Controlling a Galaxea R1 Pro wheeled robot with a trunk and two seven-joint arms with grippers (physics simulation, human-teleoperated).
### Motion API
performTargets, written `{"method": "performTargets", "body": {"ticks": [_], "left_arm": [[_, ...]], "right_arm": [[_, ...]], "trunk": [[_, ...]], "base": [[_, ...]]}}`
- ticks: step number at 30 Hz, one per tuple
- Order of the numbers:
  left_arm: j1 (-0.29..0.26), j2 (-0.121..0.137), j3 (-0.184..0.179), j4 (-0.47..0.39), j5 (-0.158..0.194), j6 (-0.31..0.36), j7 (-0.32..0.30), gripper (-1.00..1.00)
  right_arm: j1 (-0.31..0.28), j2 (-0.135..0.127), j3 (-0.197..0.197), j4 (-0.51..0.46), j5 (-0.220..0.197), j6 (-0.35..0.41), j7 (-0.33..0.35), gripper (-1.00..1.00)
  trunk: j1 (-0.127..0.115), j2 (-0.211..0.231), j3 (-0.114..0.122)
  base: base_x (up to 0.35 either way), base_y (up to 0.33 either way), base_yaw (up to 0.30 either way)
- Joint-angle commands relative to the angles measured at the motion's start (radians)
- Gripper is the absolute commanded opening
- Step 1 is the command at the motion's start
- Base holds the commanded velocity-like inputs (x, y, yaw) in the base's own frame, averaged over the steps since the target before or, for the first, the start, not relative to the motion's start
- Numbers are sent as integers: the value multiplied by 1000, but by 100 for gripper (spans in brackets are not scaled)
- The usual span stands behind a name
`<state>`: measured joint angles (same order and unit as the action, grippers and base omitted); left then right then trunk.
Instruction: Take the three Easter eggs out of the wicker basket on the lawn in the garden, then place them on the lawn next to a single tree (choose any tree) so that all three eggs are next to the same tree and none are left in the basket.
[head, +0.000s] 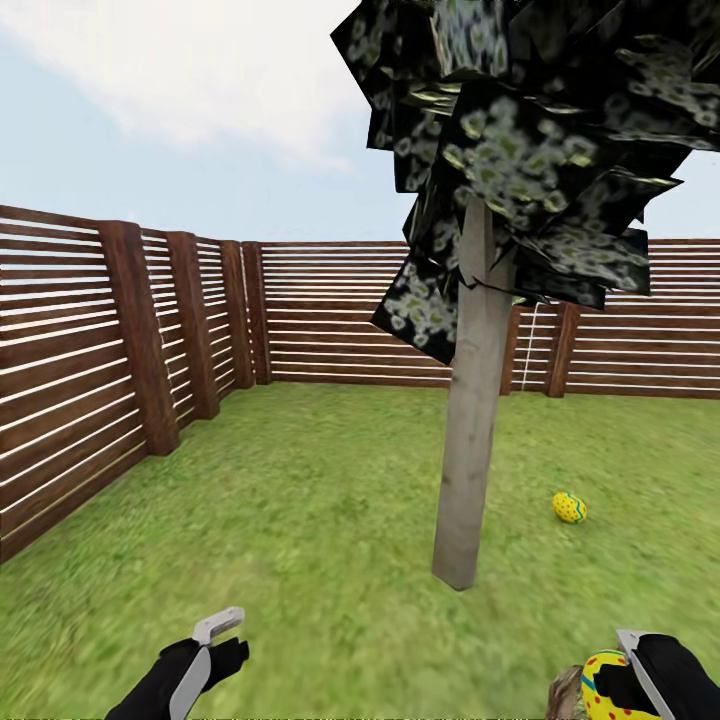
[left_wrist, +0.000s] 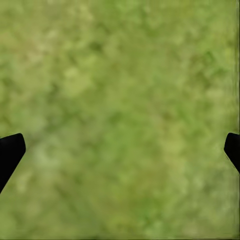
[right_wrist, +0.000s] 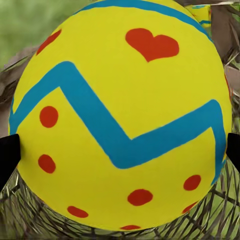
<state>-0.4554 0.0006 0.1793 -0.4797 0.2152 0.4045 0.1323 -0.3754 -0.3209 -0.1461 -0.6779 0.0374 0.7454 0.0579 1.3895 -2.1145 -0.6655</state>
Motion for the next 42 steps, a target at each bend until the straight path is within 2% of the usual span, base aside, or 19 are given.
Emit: {"method": "performTargets", "body": {"ticks": [1, 13, 42], "left_arm": [[0, 1, 0, -1, 10, 7, -10, 100], [0, -2, 0, 1, 9, 8, -19, 100], [0, -1, 0, 1, 10, 11, -21, 100]], "right_arm": [[0, 0, -4, -2, 4, 5, 6, -100], [0, -2, -4, -2, 5, 6, 7, -100], [0, 0, -3, -2, 6, 6, 6, -100]], "trunk": [[0, -1, -1], [0, -1, -1], [-111, 202, 90]], "base": [[-104, 248, 0], [-50, 113, 0], [0, 1, 0]]}}
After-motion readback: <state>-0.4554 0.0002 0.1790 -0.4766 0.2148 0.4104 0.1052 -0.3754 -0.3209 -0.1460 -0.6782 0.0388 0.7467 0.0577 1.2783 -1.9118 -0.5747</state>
